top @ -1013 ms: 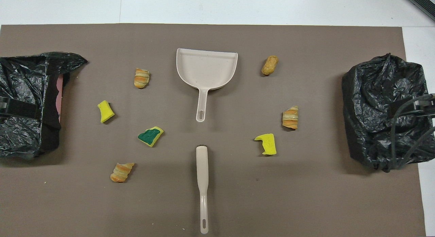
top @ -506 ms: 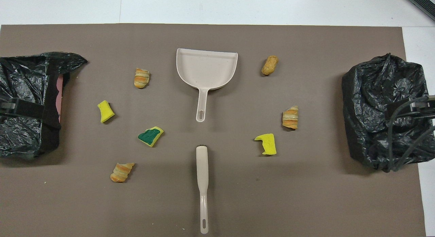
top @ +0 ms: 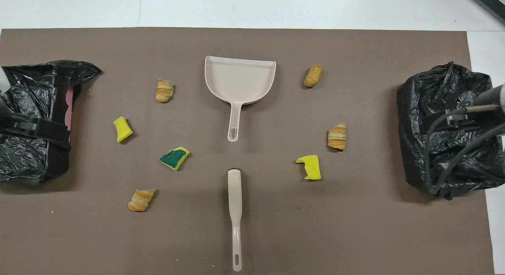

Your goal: Sweep and dump trash in bin

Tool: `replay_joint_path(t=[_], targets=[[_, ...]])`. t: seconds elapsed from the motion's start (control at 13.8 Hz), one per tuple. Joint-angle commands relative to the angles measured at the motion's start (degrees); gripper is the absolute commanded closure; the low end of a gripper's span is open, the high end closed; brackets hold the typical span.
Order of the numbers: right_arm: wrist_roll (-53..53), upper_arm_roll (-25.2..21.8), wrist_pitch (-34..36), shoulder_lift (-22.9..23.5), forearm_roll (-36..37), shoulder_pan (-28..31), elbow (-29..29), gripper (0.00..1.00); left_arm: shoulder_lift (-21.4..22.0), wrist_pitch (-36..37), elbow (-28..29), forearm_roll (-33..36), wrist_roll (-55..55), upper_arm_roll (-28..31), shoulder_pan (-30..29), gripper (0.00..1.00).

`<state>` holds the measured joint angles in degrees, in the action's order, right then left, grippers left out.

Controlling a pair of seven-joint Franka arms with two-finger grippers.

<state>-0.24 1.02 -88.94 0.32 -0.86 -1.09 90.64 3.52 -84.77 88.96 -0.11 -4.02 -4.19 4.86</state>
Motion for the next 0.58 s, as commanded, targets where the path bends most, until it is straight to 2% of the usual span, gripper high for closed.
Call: replay_joint_path(t=[0.0,0.22,0.36,0.51], targets=[[1.73,0.3,-3.25,1.87,-0.72,-1.36,0.59,0.0,5.34,-3.81,8.48,0.2,4.1,-4.15,0.76,0.0],[4.36,0.3,-5.89,4.42,-0.81,-4.44,0.15,0.0,9.92,-8.12,19.02,-0.07,10.94,-10.64,0.76,0.0],[7.52,0.3,-7.73,6.43,-0.89,-7.42,0.06,0.0,12.9,-12.33,25.53,-4.08,14.91,-14.08,0.76,0.0],[13.92,0.3,-11.06,9.42,-0.81,-11.63,0.06,0.0,14.93,-13.57,30.11,-7.61,15.36,-16.8,1.03,0.0]])
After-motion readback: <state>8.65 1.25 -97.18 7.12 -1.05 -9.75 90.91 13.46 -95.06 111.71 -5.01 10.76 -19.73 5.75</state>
